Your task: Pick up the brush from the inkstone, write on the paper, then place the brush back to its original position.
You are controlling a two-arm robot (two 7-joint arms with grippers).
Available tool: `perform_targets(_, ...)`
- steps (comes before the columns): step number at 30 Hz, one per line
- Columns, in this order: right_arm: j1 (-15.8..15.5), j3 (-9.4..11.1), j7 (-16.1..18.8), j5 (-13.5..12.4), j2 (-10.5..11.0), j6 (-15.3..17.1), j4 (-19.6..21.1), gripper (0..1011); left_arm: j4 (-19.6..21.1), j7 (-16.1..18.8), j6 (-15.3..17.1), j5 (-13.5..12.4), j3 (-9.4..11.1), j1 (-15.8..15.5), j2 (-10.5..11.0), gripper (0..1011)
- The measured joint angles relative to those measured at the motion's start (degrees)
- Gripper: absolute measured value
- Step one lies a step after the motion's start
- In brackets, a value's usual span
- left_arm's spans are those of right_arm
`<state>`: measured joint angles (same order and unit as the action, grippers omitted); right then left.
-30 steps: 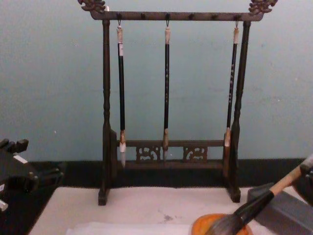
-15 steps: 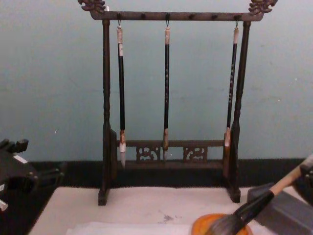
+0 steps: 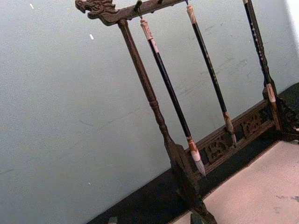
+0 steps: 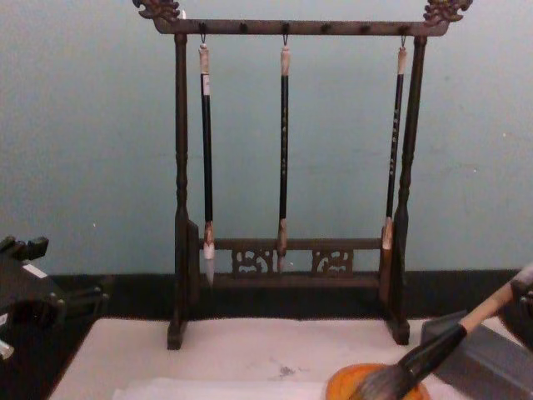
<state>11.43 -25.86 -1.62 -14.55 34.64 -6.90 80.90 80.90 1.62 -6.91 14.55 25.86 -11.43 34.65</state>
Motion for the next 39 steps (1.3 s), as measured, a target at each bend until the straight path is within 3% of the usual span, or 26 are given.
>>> perform_targets(26,0.00,0.00,0.00,0.00,0.00,0.00,0.00,1000,0.00,0.00,0.00,0.00,0.00,0.00,0.00,1010)
perform_targets(29,-0.95,0.66,0.30,-0.43,0.21,0.20,1.54,1000,0.00,0.00,0.00,0.00,0.00,0.00,0.00,1010)
perform_targets(34,-3.64,3.32,2.01,-4.49,0.12,1.24,5.47,1000,0.00,0.00,0.00,0.00,0.00,0.00,0.00,1010)
perform_targets(38,-5.84,6.30,4.09,-10.69,-1.07,2.32,7.33,1000,0.00,0.00,0.00,0.00,0.00,0.00,0.00,1010)
perform_targets(39,-6.70,7.77,5.11,-14.00,-1.86,3.05,7.72,1000,0.00,0.00,0.00,0.00,0.00,0.00,0.00,1010)
